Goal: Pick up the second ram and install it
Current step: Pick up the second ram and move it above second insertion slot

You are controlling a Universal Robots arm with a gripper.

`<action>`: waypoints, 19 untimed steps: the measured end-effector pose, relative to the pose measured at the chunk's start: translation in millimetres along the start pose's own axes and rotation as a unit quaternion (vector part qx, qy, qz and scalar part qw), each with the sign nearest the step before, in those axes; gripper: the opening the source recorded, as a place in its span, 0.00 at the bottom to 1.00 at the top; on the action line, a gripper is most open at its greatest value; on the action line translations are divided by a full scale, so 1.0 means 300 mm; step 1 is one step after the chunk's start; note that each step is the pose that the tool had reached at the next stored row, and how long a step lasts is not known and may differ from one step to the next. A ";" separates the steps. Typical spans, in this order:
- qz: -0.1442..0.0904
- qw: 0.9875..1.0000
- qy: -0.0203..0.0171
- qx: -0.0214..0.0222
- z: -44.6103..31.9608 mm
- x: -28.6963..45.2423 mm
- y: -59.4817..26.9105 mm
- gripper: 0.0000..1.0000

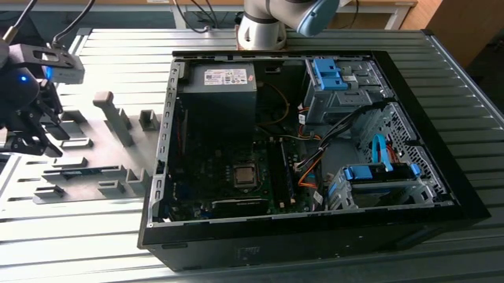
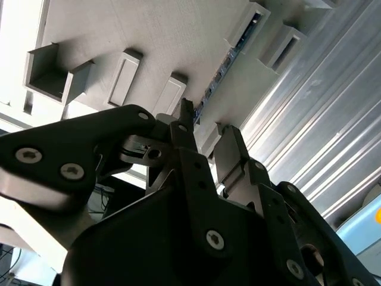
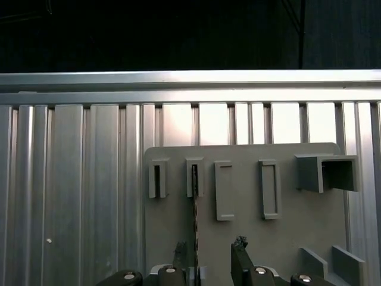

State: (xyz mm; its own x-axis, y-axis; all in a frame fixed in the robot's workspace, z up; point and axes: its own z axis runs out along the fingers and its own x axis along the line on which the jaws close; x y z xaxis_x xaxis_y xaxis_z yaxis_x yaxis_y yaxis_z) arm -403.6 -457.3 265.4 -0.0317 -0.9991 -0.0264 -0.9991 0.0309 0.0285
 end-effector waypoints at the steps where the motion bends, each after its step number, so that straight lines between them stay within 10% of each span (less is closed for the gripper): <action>1: 0.000 1.000 0.000 0.000 0.006 0.001 0.000 0.42; 19: 0.000 1.000 0.000 0.000 0.069 0.024 -0.003 0.42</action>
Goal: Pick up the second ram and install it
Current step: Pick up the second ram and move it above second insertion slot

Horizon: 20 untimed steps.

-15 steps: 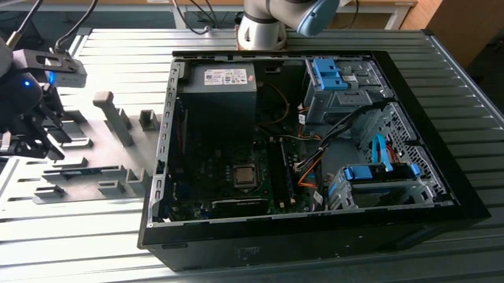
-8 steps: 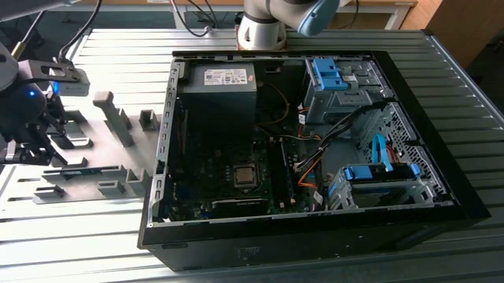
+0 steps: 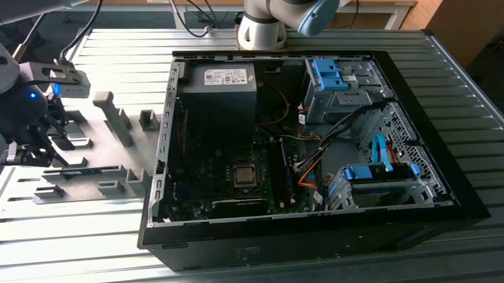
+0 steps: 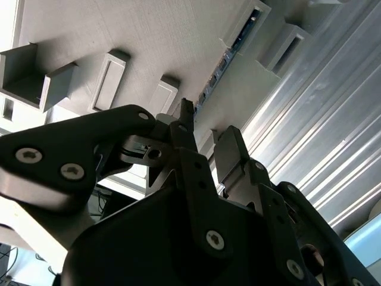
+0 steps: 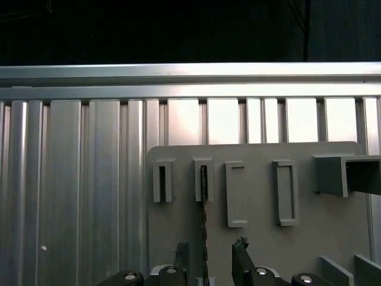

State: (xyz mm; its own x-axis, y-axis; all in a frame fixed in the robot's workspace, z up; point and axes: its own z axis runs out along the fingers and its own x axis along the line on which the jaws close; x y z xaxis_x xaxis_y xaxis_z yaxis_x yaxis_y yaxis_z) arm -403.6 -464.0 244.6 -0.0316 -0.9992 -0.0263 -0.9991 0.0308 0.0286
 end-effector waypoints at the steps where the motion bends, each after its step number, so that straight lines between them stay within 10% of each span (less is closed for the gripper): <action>1: 0.000 1.000 0.000 0.000 0.000 0.000 0.000 0.42; 20: 0.000 1.000 0.000 0.000 0.073 0.009 -0.002 0.42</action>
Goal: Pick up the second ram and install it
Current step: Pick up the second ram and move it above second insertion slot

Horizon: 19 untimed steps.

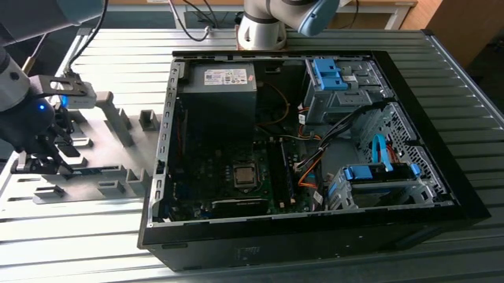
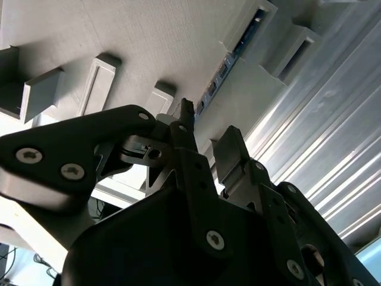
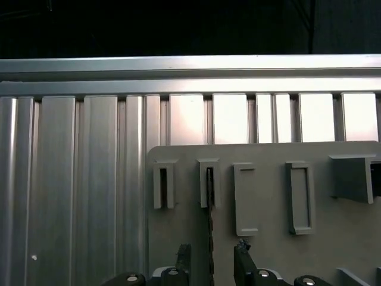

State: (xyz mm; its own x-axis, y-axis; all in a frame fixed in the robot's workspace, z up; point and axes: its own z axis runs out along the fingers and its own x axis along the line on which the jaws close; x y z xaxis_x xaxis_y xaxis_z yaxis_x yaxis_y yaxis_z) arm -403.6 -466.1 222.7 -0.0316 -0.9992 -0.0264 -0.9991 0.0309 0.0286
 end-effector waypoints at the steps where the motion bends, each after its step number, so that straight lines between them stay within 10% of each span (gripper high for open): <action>1: 0.000 1.000 0.000 0.000 0.005 0.001 0.000 0.42; 19: 0.000 1.000 0.000 0.001 0.081 0.009 -0.003 0.40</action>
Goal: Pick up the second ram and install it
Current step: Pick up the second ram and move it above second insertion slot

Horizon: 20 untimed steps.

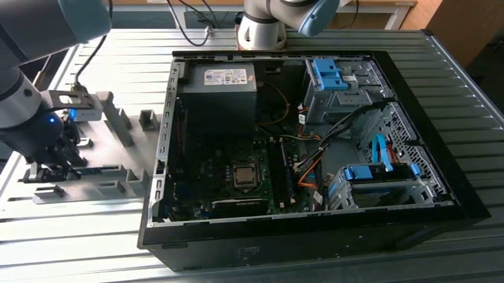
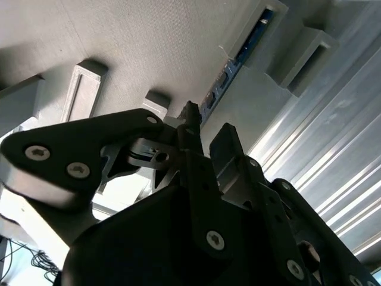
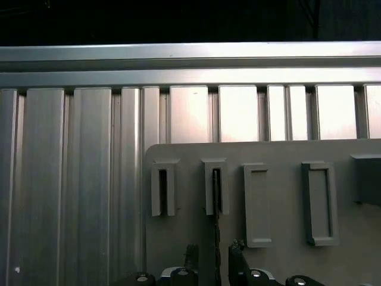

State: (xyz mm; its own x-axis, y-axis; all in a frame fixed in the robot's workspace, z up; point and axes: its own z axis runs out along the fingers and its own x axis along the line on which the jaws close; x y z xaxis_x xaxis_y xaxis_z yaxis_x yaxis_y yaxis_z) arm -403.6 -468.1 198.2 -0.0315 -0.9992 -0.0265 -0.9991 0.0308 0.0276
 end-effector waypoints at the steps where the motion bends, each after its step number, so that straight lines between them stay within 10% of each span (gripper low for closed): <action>1: 0.000 1.000 0.000 0.000 0.002 0.000 0.000 0.40; 20: 0.001 1.000 0.000 0.000 0.019 -0.005 0.001 0.25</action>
State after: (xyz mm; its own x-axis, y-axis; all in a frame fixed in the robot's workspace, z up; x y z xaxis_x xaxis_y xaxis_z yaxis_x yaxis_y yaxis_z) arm -404.1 -466.6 192.4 -0.0326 -0.9991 -0.0268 -0.9991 0.0319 0.0274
